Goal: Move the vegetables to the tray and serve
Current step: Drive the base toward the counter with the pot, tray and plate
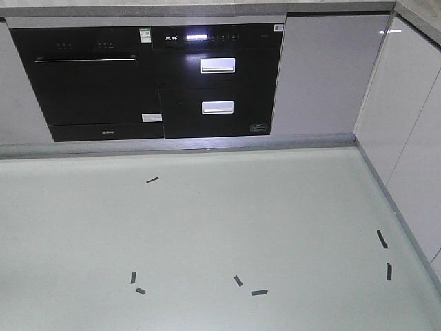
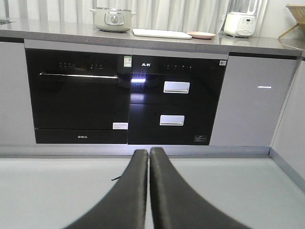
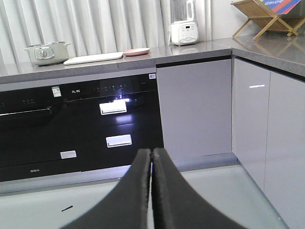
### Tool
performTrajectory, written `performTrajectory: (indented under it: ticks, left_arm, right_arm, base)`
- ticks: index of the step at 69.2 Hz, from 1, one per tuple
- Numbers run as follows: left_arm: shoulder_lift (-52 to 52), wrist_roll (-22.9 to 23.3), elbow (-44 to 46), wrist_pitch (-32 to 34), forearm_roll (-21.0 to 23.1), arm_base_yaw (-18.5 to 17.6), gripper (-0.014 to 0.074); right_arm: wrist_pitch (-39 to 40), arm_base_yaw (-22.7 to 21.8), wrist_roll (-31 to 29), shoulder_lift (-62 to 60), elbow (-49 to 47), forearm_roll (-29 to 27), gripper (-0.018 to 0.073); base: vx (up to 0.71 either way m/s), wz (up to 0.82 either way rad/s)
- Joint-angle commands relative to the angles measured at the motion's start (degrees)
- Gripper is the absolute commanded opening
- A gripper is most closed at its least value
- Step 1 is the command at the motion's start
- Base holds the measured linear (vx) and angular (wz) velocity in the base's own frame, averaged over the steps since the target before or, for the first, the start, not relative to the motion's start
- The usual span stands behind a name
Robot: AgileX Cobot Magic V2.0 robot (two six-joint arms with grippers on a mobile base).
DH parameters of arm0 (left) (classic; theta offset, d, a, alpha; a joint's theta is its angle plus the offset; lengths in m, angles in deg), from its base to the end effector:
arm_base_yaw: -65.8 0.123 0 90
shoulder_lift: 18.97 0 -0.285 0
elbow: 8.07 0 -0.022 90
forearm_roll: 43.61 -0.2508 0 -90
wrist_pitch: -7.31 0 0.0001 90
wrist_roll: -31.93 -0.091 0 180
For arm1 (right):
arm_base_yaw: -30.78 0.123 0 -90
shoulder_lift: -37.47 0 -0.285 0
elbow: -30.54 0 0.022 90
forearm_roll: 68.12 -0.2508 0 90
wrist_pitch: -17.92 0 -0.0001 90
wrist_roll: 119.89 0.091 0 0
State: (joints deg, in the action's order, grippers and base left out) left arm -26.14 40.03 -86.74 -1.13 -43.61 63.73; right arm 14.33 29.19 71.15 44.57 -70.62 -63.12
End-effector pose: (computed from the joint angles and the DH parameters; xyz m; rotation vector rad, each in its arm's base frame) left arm 0.0565 -0.0020 0.1918 -0.0866 1.6449 -0.1355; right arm 0.0568 -0.0021 0.1986 0.1084 1.5589 0.0571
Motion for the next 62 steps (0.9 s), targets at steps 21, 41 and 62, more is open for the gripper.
performTrajectory:
  ticks: [21,41,62]
  left_arm:
    - [-0.5,0.2,-1.2,4.7,0.0,-0.1,-0.0006]
    - [-0.5,0.2,-1.2,4.7,0.0,-0.1,-0.0006]
    - [-0.5,0.2,-1.2,4.7,0.0,-0.1,-0.0006]
  right_arm:
    - [4.4,-0.3,-0.6,-0.3,0.8,0.2,-0.0002]
    - [4.4,-0.3,-0.6,-0.3,0.8,0.2,-0.0002]
    - [4.5,-0.3,-0.6,-0.3,0.8,0.2,-0.0002]
  base:
    - [0.03,0.03]
    - [0.08,0.0]
    - [0.1,-0.06]
